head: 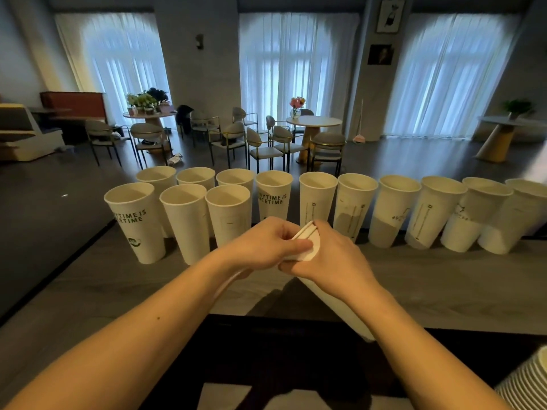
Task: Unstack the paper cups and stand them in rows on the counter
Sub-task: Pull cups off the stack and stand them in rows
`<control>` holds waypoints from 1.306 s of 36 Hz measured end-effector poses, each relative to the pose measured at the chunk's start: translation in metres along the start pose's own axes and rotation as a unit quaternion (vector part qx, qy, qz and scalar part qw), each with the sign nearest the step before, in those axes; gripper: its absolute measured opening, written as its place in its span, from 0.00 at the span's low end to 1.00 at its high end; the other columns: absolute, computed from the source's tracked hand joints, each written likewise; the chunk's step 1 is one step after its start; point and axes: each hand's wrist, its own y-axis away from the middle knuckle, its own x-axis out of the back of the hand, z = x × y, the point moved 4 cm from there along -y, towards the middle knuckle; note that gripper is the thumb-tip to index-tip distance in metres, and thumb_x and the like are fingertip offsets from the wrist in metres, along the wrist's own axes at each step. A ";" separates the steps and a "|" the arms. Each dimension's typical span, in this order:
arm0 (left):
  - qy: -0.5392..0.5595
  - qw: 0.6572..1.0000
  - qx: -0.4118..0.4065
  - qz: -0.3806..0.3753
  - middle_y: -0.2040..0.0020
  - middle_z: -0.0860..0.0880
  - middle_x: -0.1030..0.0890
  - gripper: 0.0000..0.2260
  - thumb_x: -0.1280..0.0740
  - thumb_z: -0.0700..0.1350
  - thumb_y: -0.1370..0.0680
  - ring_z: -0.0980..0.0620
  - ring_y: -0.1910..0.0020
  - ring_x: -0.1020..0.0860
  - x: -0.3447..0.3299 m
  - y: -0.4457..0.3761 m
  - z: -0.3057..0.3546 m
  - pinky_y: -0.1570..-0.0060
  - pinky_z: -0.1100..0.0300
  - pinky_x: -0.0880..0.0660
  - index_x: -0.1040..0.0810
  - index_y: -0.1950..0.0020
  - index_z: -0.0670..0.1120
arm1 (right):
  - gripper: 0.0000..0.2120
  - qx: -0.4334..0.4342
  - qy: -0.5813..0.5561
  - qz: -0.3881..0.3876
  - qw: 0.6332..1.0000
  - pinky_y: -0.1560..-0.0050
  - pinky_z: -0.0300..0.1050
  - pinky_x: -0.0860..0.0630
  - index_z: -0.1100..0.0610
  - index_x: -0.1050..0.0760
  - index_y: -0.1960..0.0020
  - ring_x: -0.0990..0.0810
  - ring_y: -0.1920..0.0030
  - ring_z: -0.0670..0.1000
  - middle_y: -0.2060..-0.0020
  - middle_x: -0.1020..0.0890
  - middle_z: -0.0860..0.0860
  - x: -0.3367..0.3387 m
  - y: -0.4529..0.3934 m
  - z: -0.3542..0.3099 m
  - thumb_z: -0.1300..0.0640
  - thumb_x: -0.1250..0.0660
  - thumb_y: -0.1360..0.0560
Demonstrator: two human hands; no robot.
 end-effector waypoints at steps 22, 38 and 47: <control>-0.552 0.814 -0.104 0.147 0.45 0.48 0.20 0.11 0.30 0.48 0.24 0.48 0.46 0.22 0.017 -0.026 0.026 0.55 0.58 0.28 0.24 0.42 0.48 | 0.49 -0.060 -0.065 0.091 0.992 0.37 0.59 0.28 0.44 0.34 0.29 0.31 0.33 0.57 0.35 0.26 0.51 0.049 -0.025 0.050 0.23 0.29 0.45; -0.544 0.820 -0.082 0.158 0.39 0.46 0.21 0.17 0.31 0.48 0.22 0.47 0.40 0.23 0.029 -0.040 0.010 0.48 0.57 0.27 0.27 0.35 0.48 | 0.41 -0.062 -0.201 0.111 0.971 0.42 0.48 0.27 0.54 0.36 0.29 0.26 0.35 0.52 0.35 0.25 0.49 0.017 -0.055 0.056 0.41 0.22 0.34; -0.526 0.830 -0.090 0.164 0.39 0.46 0.21 0.20 0.30 0.49 0.24 0.47 0.40 0.23 0.030 -0.046 0.005 0.47 0.56 0.26 0.28 0.33 0.49 | 0.42 -0.067 -0.213 0.106 0.969 0.43 0.47 0.29 0.53 0.37 0.28 0.27 0.34 0.52 0.34 0.26 0.49 0.013 -0.062 0.053 0.41 0.22 0.34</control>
